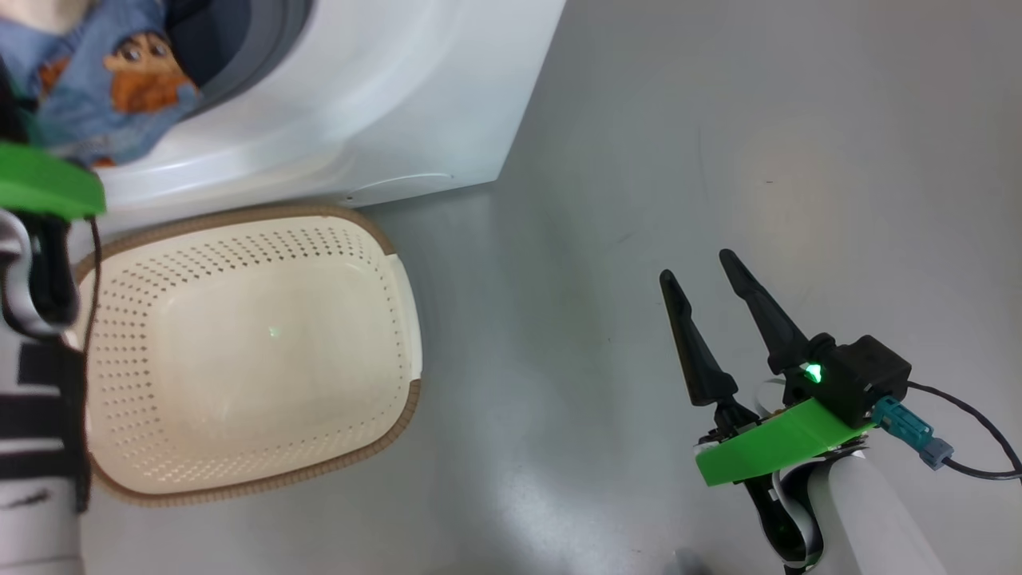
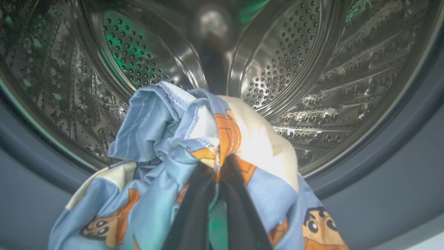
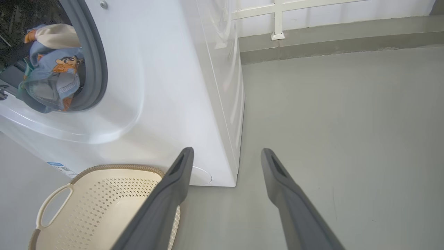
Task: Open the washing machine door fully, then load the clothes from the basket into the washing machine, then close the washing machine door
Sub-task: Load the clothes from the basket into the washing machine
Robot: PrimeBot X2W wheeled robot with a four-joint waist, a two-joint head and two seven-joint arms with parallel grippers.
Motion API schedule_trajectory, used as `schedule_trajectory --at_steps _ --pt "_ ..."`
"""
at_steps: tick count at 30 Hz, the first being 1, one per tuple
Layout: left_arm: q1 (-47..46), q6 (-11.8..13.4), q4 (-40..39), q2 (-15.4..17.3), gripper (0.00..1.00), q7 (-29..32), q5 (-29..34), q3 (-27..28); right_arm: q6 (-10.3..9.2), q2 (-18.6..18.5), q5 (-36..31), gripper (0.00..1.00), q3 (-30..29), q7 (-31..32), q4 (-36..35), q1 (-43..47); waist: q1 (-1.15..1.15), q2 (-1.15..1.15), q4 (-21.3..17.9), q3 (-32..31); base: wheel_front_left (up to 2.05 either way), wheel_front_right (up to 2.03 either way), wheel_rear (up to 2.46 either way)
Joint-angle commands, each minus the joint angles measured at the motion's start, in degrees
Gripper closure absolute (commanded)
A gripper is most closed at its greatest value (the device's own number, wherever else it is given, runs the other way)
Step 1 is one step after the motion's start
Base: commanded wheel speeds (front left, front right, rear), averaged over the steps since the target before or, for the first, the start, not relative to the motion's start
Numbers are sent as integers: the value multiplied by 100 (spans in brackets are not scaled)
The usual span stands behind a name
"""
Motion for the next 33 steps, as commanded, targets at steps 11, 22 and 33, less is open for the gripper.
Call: schedule_trajectory --at_steps 11,22,33 --pt "-1410 105 690 693 100 485 439 -293 9 23 162 0 239 -27 -114 136 0 0 -325 118 0 0 0" --pt "-2318 72 1537 962 100 738 527 -456 9 23 215 0 223 -27 -189 110 0 0 -444 665 0 0 0" --pt "-3318 117 2023 1153 100 674 882 -853 9 23 270 0 286 -27 -293 31 0 0 -434 1279 0 0 0"
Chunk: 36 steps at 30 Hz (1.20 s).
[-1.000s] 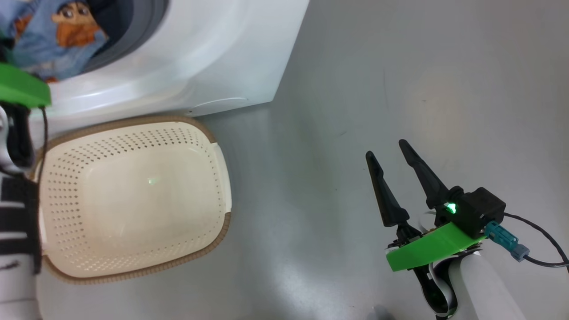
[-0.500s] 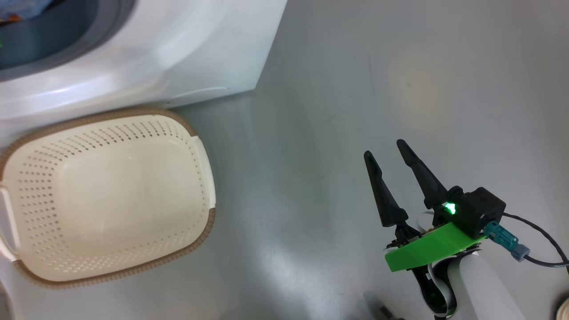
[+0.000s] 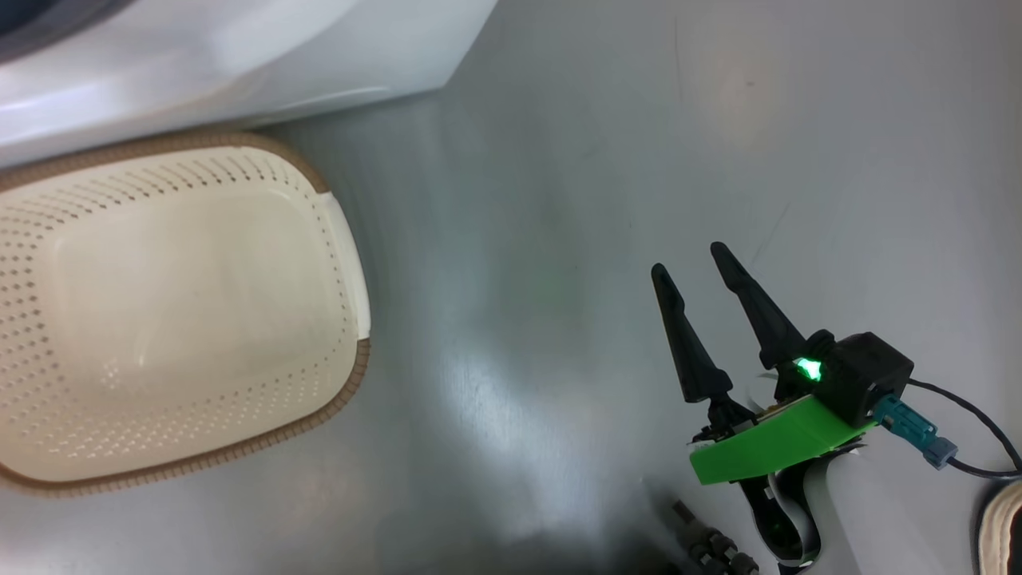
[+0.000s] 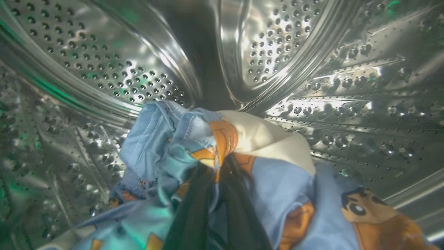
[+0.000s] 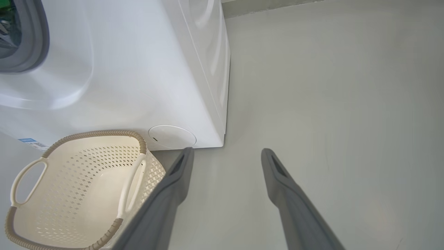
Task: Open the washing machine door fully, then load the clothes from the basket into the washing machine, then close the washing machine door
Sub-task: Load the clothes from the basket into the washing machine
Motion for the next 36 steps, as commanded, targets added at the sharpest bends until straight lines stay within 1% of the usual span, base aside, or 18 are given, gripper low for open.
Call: schedule_trajectory --at_steps 1,5,7,8,11,14,16,19,24,26,27,28,29,36 --pt "-178 62 -104 341 100 -130 121 -9 9 18 77 0 152 -27 -124 43 0 0 -9 161 0 0 0" --pt "-436 163 -91 423 100 -624 350 -180 9 18 113 0 165 -27 -127 50 0 0 -20 227 0 0 0" --pt "-582 165 -144 482 100 -811 426 -229 9 18 129 0 182 -27 -133 42 0 0 -33 255 0 0 0" --pt "-602 181 -227 476 100 -862 475 -269 9 18 132 0 184 -27 -133 41 0 0 -31 257 0 0 0" --pt "-600 177 -830 464 100 -907 522 -283 9 18 146 0 191 -27 -141 26 0 0 -34 303 0 0 0" --pt "-423 132 -952 456 100 -909 475 -249 9 18 141 0 207 -27 -124 2 0 0 -30 293 0 0 0" --pt "-334 92 -825 427 100 -910 399 -218 9 18 141 0 216 -27 -107 -4 0 0 -28 276 0 0 0" --pt "-269 19 -410 356 100 -910 263 -207 9 18 136 0 221 -27 -75 -2 0 0 -16 229 0 0 0" --pt "-389 -64 223 241 100 -788 73 -221 9 18 130 0 220 -27 -34 -6 0 0 -4 173 0 0 0" --pt "-428 -71 289 237 100 -796 78 -245 9 18 125 0 221 -27 -33 -6 0 0 0 164 0 0 0" --pt "-464 -76 371 226 71 -794 64 -254 9 18 122 0 219 -27 -28 -5 0 0 3 148 0 0 0" --pt "-493 -78 462 209 40 -780 33 -244 9 18 117 0 216 -27 -28 -5 0 0 6 131 0 0 0" --pt "-514 -74 550 200 0 -759 27 -254 9 18 111 0 210 -27 -25 -2 0 0 13 111 0 0 0" --pt "-563 -40 955 128 0 -755 -80 -248 9 18 110 0 169 -27 -15 -23 0 0 58 -27 0 0 0"
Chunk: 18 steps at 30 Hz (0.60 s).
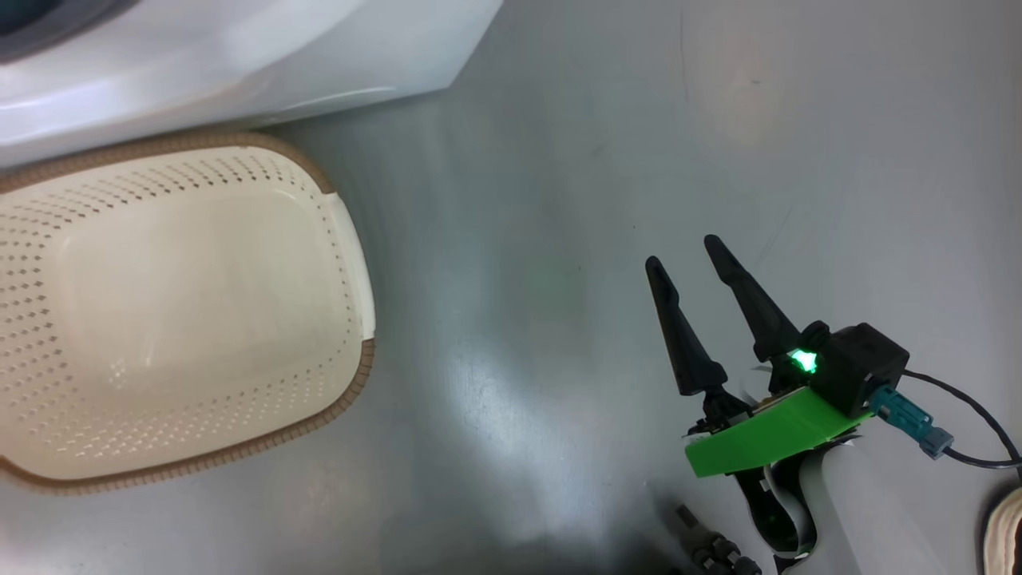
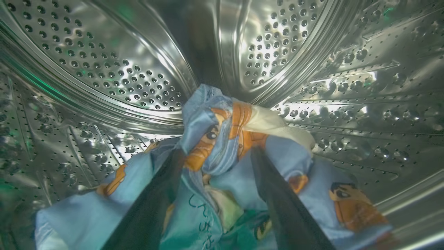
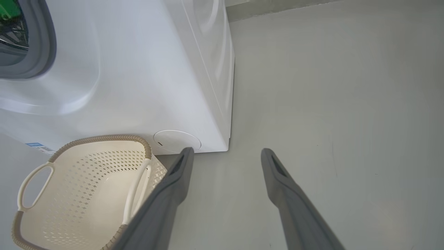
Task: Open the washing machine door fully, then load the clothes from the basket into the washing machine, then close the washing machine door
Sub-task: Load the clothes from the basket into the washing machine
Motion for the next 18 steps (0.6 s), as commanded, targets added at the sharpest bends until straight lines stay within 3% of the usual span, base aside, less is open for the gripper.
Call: schedule_trajectory --at_steps 1,18 --pt "-32 22 -67 222 0 -49 -13 15 9 15 -8 0 70 -27 -95 92 0 0 34 -75 0 0 0" --pt "1041 189 -333 -185 0 -185 -265 139 9 15 -148 0 -157 -27 45 142 0 0 455 -1019 0 0 0"
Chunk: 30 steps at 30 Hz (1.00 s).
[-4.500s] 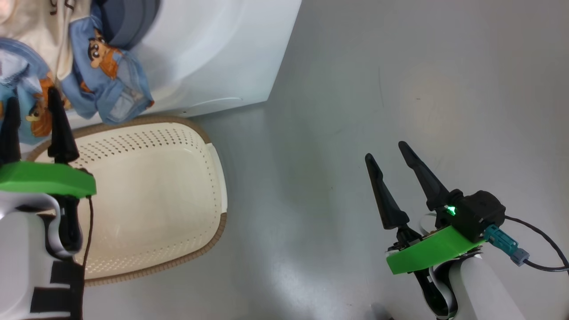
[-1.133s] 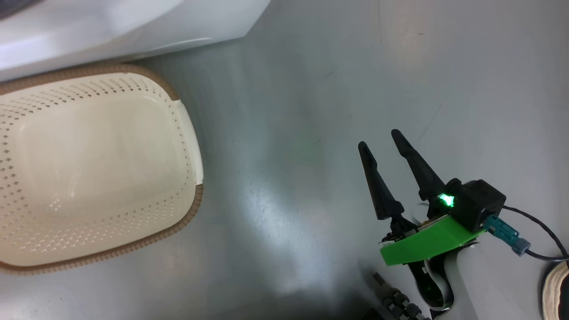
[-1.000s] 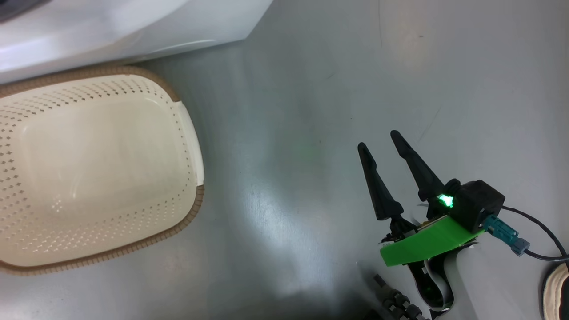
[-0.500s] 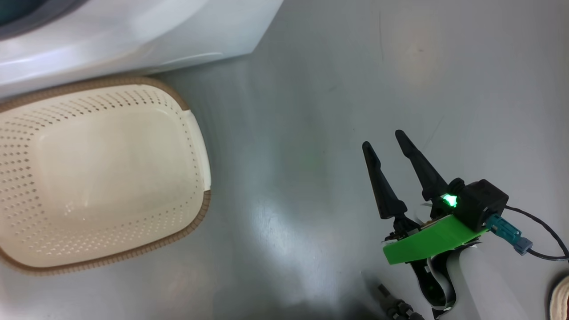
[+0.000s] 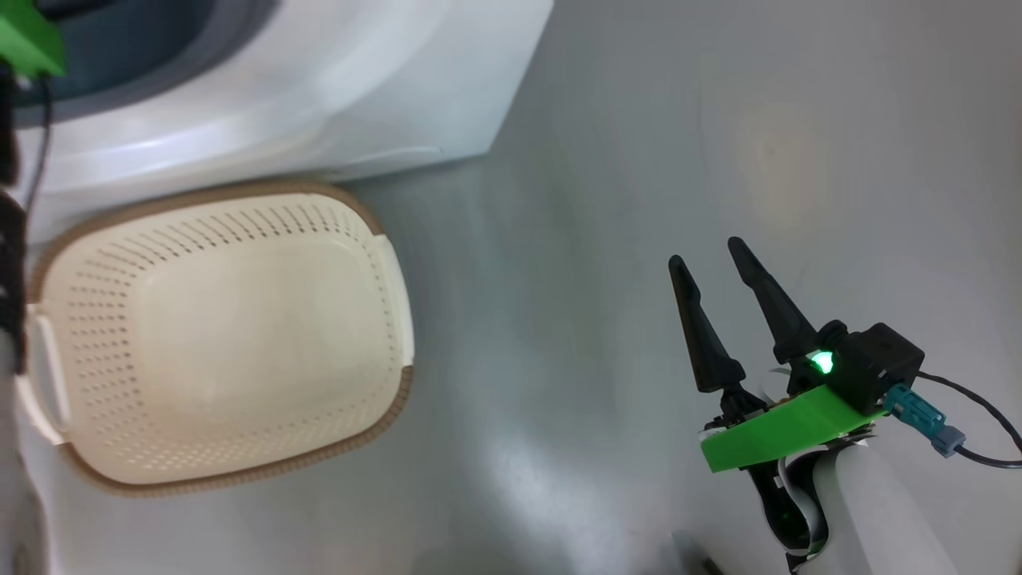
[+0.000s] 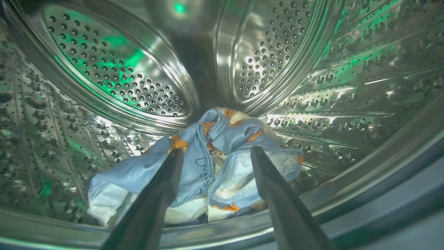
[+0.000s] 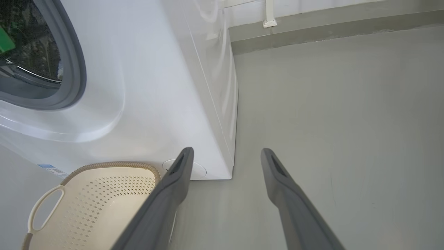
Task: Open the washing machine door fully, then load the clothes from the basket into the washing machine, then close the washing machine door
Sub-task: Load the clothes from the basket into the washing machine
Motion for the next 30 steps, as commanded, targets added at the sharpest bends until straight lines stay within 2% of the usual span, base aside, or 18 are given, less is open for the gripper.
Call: schedule_trajectory --at_steps 1,14,21,30 --pt "282 41 -252 226 0 -34 -46 112 9 16 -84 0 100 -27 -81 157 0 0 200 -346 0 0 0" --pt "2151 115 -1230 58 0 -35 -179 485 9 7 -298 0 210 -27 109 605 0 0 426 -1676 0 0 0" --pt "3107 150 -1903 35 0 -35 -109 633 9 -112 -296 0 472 -27 225 963 0 0 511 -2379 0 0 0" --pt "4315 243 -3026 37 0 -36 -95 935 9 -131 -246 0 456 -27 166 1298 0 0 567 -2954 0 0 0"
